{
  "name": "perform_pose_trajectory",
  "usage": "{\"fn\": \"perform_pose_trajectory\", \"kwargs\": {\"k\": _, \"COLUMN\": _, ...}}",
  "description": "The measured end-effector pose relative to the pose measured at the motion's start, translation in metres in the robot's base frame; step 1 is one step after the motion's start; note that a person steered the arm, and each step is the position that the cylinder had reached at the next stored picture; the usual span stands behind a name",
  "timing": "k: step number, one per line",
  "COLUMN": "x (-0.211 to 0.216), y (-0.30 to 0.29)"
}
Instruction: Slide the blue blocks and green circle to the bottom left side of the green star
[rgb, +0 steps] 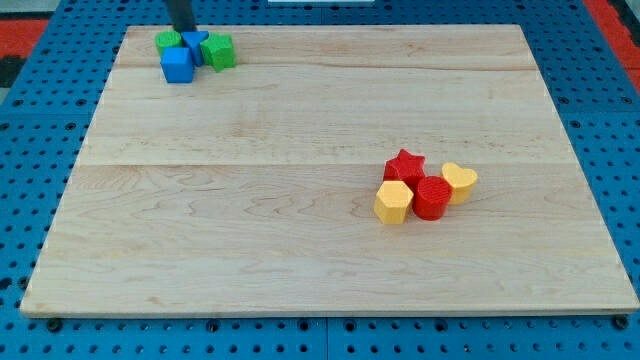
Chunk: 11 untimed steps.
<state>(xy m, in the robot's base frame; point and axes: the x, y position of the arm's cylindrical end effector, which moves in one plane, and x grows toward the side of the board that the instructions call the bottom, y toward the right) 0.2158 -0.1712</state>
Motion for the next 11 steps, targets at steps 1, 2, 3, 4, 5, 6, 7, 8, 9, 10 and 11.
{"fn": "perform_pose_trajectory", "kwargs": {"k": 1, "x": 0.032, "y": 0.031}}
{"fn": "perform_pose_trajectory", "kwargs": {"k": 2, "x": 0.067, "y": 0.044}}
{"fn": "perform_pose_trajectory", "kwargs": {"k": 3, "x": 0.068, "y": 0.060}}
{"fn": "perform_pose_trajectory", "kwargs": {"k": 4, "x": 0.033, "y": 0.043}}
{"fn": "perform_pose_trajectory", "kwargs": {"k": 5, "x": 0.047, "y": 0.025}}
{"fn": "perform_pose_trajectory", "kwargs": {"k": 6, "x": 0.111, "y": 0.024}}
{"fn": "perform_pose_trajectory", "kwargs": {"k": 7, "x": 0.075, "y": 0.022}}
{"fn": "perform_pose_trajectory", "kwargs": {"k": 8, "x": 0.004, "y": 0.007}}
{"fn": "perform_pose_trajectory", "kwargs": {"k": 9, "x": -0.023, "y": -0.020}}
{"fn": "perform_pose_trajectory", "kwargs": {"k": 10, "x": -0.008, "y": -0.054}}
{"fn": "perform_pose_trajectory", "kwargs": {"k": 11, "x": 0.024, "y": -0.039}}
